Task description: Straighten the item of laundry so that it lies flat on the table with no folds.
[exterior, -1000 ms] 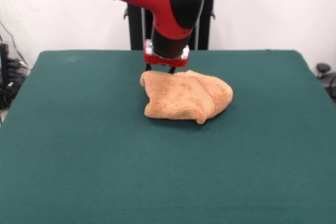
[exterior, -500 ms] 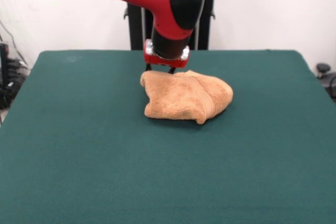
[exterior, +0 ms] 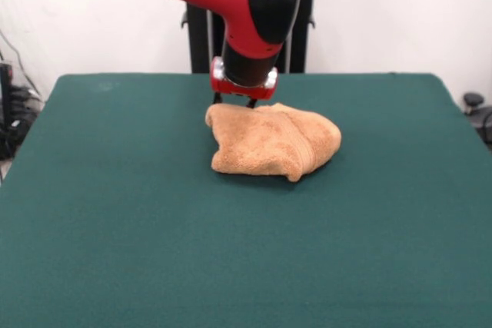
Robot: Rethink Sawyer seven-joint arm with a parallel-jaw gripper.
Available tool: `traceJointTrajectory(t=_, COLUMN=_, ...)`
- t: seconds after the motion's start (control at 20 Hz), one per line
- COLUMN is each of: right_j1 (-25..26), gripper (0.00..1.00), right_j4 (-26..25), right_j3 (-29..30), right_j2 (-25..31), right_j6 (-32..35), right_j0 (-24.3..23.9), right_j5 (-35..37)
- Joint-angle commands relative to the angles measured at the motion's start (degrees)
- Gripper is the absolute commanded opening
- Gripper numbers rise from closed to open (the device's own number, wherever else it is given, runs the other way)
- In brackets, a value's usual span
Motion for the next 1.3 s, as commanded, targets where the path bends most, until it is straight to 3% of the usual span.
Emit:
traceJointTrajectory(t=0.05, right_j1=7.18, gripper=1.00, right_j4=4.82, right_j3=-4.39, right_j2=5.99, right_j6=16.65, right_j0=0.89, right_j5=-15.04)
traceJointTrajectory(t=0.4, right_j1=6.49, gripper=1.00, right_j4=5.31, right_j3=-4.51, right_j2=5.42, right_j6=16.83, right_j0=1.29, right_j5=-12.51)
traceJointTrajectory(t=0.75, right_j1=4.28, gripper=1.00, right_j4=5.95, right_j3=-4.53, right_j2=4.64, right_j6=16.06, right_j0=1.72, right_j5=-4.33)
traceJointTrajectory(t=1.0, right_j1=3.00, gripper=1.00, right_j4=5.67, right_j3=-3.78, right_j2=4.78, right_j6=15.14, right_j0=1.18, right_j5=-4.62)
traceJointTrajectory(t=1.1, right_j1=0.78, gripper=1.00, right_j4=6.56, right_j3=-0.95, right_j2=5.35, right_j6=15.91, right_j0=0.86, right_j5=-4.42)
traceJointTrajectory(t=1.2, right_j1=-4.82, gripper=1.00, right_j4=5.09, right_j3=-0.18, right_j2=1.92, right_j6=15.55, right_j0=3.75, right_j5=1.81)
traceJointTrajectory(t=1.3, right_j1=-7.09, gripper=1.00, right_j4=4.97, right_j3=-0.53, right_j2=1.28, right_j6=14.79, right_j0=4.10, right_j5=6.50)
